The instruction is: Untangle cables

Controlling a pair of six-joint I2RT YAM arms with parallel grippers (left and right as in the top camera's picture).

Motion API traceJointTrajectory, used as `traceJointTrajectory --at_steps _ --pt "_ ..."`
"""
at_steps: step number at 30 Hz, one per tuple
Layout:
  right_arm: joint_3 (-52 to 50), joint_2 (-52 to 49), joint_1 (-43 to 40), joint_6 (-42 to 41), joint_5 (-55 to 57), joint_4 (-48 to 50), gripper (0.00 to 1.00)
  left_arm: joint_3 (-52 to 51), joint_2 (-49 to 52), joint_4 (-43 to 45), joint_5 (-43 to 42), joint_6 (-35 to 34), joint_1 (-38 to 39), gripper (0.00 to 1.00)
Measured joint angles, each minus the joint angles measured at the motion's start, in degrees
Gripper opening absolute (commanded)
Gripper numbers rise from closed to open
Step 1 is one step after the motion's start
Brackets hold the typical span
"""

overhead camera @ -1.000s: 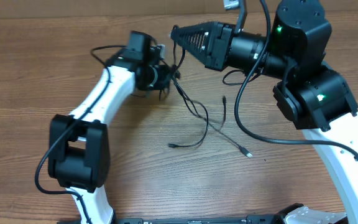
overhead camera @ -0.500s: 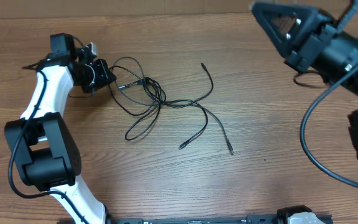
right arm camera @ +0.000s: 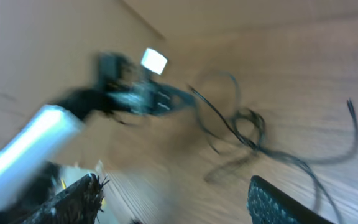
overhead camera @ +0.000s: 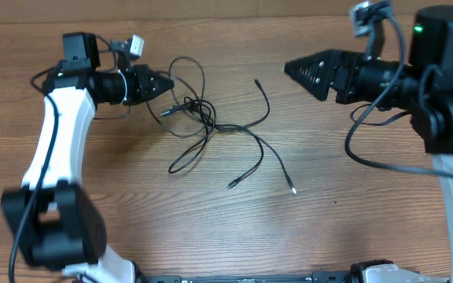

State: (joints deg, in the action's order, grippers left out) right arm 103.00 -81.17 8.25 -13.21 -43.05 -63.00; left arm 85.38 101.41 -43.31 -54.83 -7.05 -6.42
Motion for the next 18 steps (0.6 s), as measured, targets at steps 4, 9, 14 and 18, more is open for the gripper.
traceJointTrajectory --at_steps 4,9,14,18 --pt "0.0 -3.58 0.04 8.31 0.0 -3.74 0.73 1.86 -9.22 -0.42 -1.2 -0.28 0.55 0.04" --pt "-0.04 -6.64 0.87 14.16 0.02 -4.04 0.73 7.45 -16.26 -1.29 -2.03 -1.92 0.39 0.04" --pt "-0.04 -7.98 3.17 17.44 0.02 -3.82 0.73 13.14 -19.47 -2.1 -2.51 -3.85 0.39 0.04" --pt "-0.04 -8.79 5.05 20.04 0.04 -3.72 0.73 17.2 -19.67 -1.6 -3.54 -6.38 0.39 0.05"
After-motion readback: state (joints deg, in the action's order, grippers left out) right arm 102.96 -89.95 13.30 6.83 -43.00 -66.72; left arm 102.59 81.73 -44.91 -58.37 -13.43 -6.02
